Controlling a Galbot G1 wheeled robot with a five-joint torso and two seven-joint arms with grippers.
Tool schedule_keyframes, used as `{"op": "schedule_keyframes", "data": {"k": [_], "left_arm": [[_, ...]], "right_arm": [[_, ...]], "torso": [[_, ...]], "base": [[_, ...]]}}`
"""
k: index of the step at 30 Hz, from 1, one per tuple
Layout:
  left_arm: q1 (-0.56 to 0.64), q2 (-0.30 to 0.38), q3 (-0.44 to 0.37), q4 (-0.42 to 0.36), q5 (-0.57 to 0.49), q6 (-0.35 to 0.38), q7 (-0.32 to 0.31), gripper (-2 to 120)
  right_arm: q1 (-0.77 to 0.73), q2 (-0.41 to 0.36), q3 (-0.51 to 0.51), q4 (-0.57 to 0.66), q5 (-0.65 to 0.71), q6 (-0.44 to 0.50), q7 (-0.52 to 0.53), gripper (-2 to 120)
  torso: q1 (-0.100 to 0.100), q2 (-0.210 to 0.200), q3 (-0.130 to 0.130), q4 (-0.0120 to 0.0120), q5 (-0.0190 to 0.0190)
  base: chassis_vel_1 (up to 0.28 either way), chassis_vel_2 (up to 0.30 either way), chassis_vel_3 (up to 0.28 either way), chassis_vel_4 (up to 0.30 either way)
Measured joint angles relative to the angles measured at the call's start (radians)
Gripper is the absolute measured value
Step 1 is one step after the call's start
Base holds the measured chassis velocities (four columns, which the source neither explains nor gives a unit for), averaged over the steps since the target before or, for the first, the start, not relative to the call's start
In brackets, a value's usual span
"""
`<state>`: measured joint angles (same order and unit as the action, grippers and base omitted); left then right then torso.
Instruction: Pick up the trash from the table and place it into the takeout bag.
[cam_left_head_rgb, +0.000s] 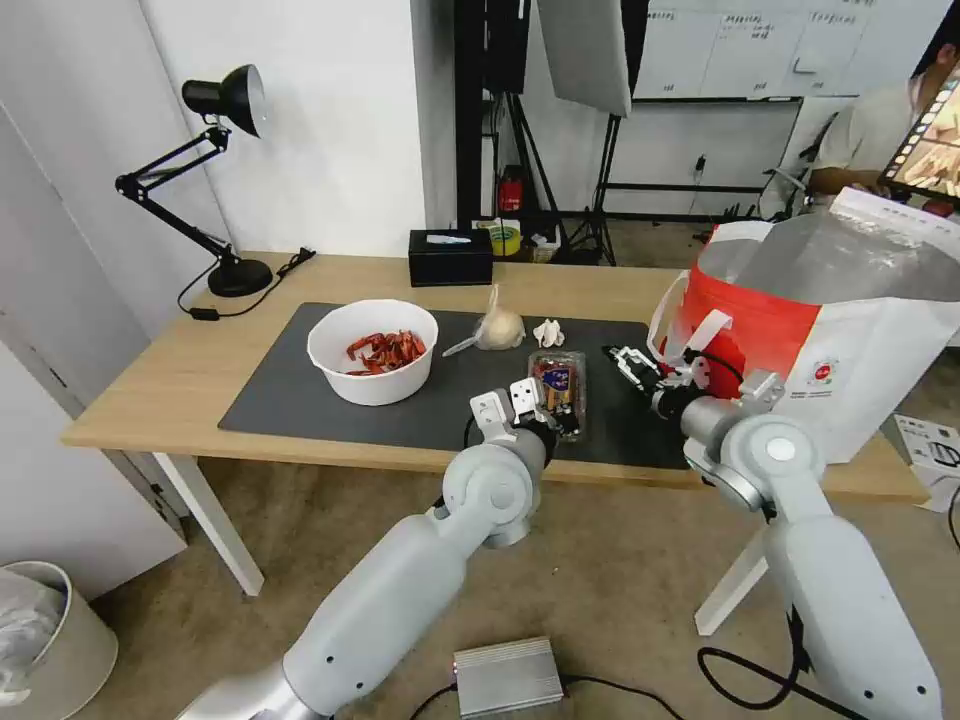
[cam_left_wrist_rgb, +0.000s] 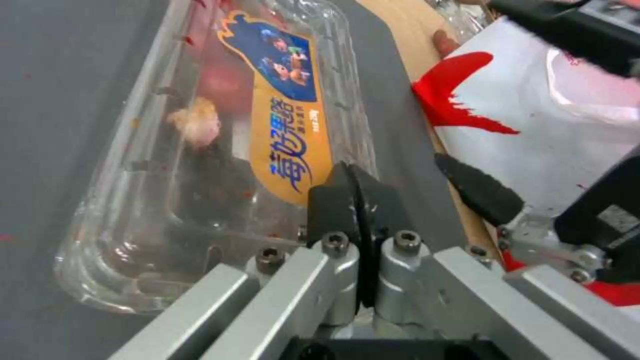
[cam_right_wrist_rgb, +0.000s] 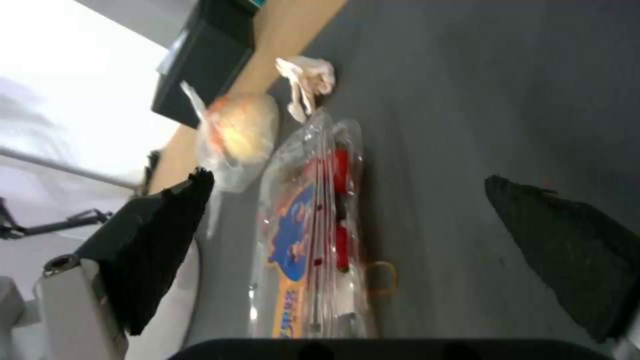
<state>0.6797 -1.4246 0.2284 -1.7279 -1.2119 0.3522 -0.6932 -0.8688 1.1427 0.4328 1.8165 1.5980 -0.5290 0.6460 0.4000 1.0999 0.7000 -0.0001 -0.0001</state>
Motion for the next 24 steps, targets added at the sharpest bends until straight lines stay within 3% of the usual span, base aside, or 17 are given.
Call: {"op": "schedule_keyframes", "data": {"k": [6, 24], "left_arm": [[0.0, -0.001, -0.001, 0.004, 0.0, -0.001, 0.0, 0], [0.003, 0.006, -0.006, -0.004, -0.004, -0.002, -0.002, 0]], "right_arm": [[0.036, 0.011, -0.027, -0.023, 0.025, -0.024, 0.059, 100], [0.106, 0.058, -0.074, -0.093, 0.032, -0.036, 0.07, 100]], "torso": [[0.0, 0.0, 0.0, 0.0001, 0.0], [0.0, 0.0, 0.0, 0.0001, 0.0]], "base": [[0.0, 0.0, 0.0, 0.0], [0.0, 0.0, 0.0, 0.0]]}}
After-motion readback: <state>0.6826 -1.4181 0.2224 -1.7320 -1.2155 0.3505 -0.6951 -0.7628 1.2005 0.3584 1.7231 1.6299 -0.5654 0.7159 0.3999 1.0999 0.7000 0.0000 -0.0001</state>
